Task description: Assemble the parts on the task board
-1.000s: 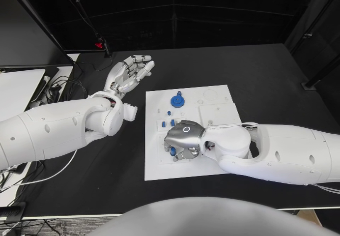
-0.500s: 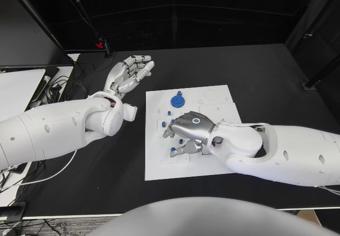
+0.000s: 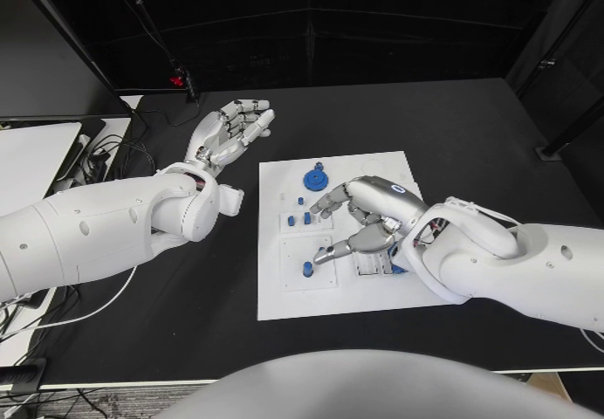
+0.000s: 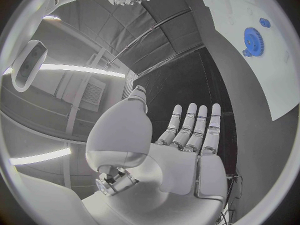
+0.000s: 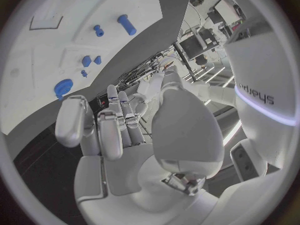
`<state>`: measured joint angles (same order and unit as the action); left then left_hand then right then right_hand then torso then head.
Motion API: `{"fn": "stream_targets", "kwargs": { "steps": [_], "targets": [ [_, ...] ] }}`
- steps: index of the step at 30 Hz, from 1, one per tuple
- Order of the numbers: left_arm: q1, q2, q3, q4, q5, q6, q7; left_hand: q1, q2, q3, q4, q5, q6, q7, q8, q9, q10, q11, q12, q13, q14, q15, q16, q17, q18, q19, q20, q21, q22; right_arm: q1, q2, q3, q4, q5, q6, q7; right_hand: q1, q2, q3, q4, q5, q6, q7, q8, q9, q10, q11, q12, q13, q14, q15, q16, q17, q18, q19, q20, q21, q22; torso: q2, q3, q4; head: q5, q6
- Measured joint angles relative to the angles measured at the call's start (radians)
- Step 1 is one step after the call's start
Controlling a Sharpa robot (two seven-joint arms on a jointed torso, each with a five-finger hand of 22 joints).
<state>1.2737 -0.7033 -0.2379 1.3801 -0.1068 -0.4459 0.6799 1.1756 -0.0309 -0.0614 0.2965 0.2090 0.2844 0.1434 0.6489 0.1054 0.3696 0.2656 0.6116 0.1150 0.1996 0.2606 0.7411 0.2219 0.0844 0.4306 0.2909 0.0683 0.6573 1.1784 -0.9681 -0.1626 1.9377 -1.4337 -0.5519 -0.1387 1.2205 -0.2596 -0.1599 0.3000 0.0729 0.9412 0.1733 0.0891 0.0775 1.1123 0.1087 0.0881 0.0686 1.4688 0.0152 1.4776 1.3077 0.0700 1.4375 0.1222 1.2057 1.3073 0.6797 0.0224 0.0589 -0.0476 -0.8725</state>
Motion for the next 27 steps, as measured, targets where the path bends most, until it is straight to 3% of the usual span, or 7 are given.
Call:
{"fn": "stream_targets", "kwargs": {
  "steps": [4,8,15,17,19,21,27],
  "targets": [
    [0.000,0.002,0.000,-0.002,0.000,0.001,0.000,0.000,0.000,0.000,0.000,0.000,0.000,0.000,0.004,-0.001,0.000,0.000,0.004,-0.001,0.000,0.000,0.000,-0.002,0.000,0.000,0.000,0.001,0.002,0.032,-0.056,0.000,-0.013,0.226,-0.008,0.051,0.024,0.120,0.096,-0.008,0.016,0.000,-0.001,0.000,-0.001,0.032,-0.002,0.026,0.007,-0.004,0.006,-0.002,-0.004,0.016,-0.018,0.006,-0.039,0.000,0.000,-0.0010,0.0013,-0.009,0.000],
    [0.000,0.005,0.000,-0.004,0.000,0.000,0.000,0.000,0.000,0.000,0.000,0.000,0.000,0.000,0.004,-0.001,0.000,0.000,0.004,-0.002,0.000,0.000,0.000,-0.003,0.000,0.004,-0.003,0.001,0.003,0.054,-0.106,0.001,-0.030,0.449,0.011,0.082,0.034,0.171,0.105,-0.012,0.029,-0.019,-0.003,0.004,-0.001,0.077,-0.011,0.069,0.028,-0.004,0.006,-0.012,-0.028,0.027,-0.043,0.001,-0.083,-0.019,0.000,-0.0027,0.0031,-0.013,0.000],
    [0.000,0.015,0.000,-0.008,0.000,-0.002,0.000,0.000,0.000,0.000,0.000,0.000,0.000,0.000,0.004,-0.001,0.000,0.000,0.004,-0.002,0.000,0.000,0.000,-0.004,0.000,0.004,-0.003,0.001,0.003,0.062,-0.195,-0.001,-0.023,0.654,0.076,0.093,0.004,0.212,0.040,-0.027,0.029,-0.075,-0.029,0.056,0.006,0.147,-0.033,0.394,0.269,-0.038,-0.025,-0.051,-0.137,0.055,-0.172,-0.014,-0.273,-0.121,0.000,-0.0036,0.0030,-0.021,0.000],
    [0.000,0.018,0.000,-0.010,0.000,-0.003,0.000,0.000,0.000,0.000,0.000,0.000,0.000,0.000,0.004,-0.001,0.000,0.000,0.004,-0.002,0.000,0.000,0.000,-0.004,0.000,0.004,-0.003,0.001,0.003,0.063,-0.217,-0.001,-0.019,0.672,0.094,0.092,0.006,0.224,0.025,-0.012,0.028,-0.091,-0.033,0.090,0.016,0.171,-0.030,0.755,0.675,-0.051,-0.012,-0.033,-0.113,0.071,-0.196,-0.022,-0.295,-0.126,0.000,-0.0037,0.0031,-0.026,0.000],
    [0.000,0.021,0.000,-0.012,0.000,-0.003,0.000,0.000,0.000,0.000,0.000,0.000,0.000,0.000,0.004,-0.001,0.000,0.000,0.004,-0.002,0.000,0.000,0.000,-0.004,0.000,0.004,-0.003,0.001,0.003,0.064,-0.241,-0.001,-0.014,0.676,0.113,0.088,-0.010,0.210,-0.005,-0.004,0.005,-0.141,0.010,0.155,0.030,0.244,-0.022,1.161,1.119,-0.013,0.007,0.036,-0.018,0.068,-0.167,-0.008,-0.210,-0.062,0.001,-0.0040,0.0036,-0.033,0.000],
    [0.000,0.023,0.000,-0.014,0.000,-0.004,0.000,0.000,0.000,0.000,0.000,0.000,0.000,0.000,0.004,-0.001,0.000,0.000,0.004,-0.002,0.000,0.000,0.000,-0.004,0.000,0.004,-0.003,0.001,0.003,0.064,-0.262,-0.002,-0.011,0.671,0.127,0.083,-0.030,0.229,-0.005,-0.003,0.025,-0.131,0.001,0.209,0.046,0.333,-0.010,1.418,1.218,-0.004,0.017,0.076,-0.003,0.038,-0.124,0.001,-0.121,-0.012,0.001,-0.0044,0.0037,-0.045,0.000],
    [0.000,0.031,0.000,-0.017,0.000,-0.006,0.000,0.000,0.000,0.000,0.000,0.000,0.000,0.000,0.004,-0.001,0.000,0.000,0.004,-0.002,0.000,0.000,0.000,-0.004,0.000,0.004,-0.003,0.001,0.003,0.064,-0.315,-0.003,0.007,0.590,0.144,0.035,-0.052,0.218,0.010,-0.007,0.148,-0.126,-0.004,0.335,0.085,0.351,-0.009,1.480,1.240,-0.004,0.017,0.091,0.001,-0.025,0.023,0.021,0.221,0.001,0.001,-0.0057,0.0036,-0.075,0.000]
  ]
}}
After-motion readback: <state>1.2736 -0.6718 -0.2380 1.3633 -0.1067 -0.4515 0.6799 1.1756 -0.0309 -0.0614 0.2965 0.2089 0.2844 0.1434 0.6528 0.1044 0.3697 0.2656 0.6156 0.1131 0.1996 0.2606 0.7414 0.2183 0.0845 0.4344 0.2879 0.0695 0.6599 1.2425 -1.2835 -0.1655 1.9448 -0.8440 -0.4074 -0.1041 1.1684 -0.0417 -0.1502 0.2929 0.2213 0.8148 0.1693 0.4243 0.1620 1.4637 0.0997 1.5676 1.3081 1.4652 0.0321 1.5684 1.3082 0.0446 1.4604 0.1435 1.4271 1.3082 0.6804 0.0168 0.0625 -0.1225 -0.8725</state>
